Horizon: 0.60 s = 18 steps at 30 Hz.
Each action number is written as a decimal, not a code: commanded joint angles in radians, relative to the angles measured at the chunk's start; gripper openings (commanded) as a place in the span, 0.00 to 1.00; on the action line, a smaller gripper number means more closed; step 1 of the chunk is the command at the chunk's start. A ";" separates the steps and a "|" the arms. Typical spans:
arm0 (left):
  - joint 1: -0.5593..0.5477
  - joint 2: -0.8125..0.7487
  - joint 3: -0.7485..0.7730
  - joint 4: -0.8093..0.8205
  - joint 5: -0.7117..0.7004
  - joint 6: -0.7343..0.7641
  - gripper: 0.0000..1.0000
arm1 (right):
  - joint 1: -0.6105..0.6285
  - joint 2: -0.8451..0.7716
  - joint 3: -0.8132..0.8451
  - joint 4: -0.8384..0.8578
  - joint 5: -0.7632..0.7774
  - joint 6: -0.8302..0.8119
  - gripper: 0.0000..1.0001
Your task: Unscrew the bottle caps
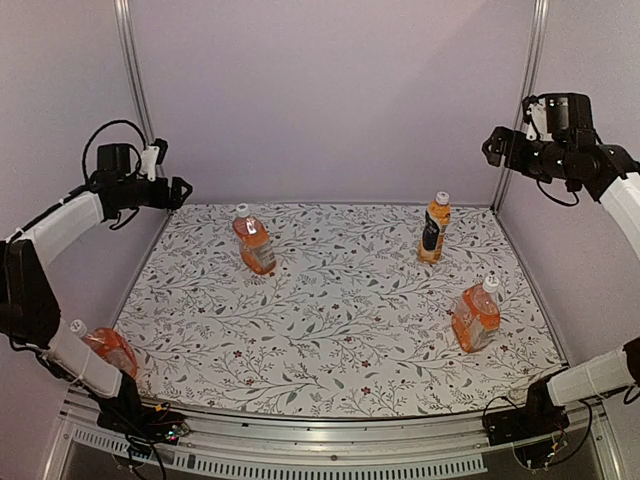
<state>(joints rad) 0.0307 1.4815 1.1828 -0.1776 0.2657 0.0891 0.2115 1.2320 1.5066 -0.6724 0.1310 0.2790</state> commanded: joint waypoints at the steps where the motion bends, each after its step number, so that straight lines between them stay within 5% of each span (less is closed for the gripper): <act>1: 0.010 -0.018 0.224 -0.473 0.220 0.072 0.99 | 0.098 0.194 0.199 -0.367 0.088 -0.005 0.99; 8: -0.087 -0.037 0.400 -0.738 0.262 0.141 0.99 | 0.127 0.521 0.471 -0.479 0.114 -0.046 0.99; 18: -0.204 -0.062 0.375 -0.753 0.231 0.170 1.00 | 0.142 0.816 0.682 -0.429 0.111 -0.110 0.92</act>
<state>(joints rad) -0.1532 1.4235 1.5696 -0.8825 0.4915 0.2443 0.3439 1.9892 2.1132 -1.1000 0.2085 0.2005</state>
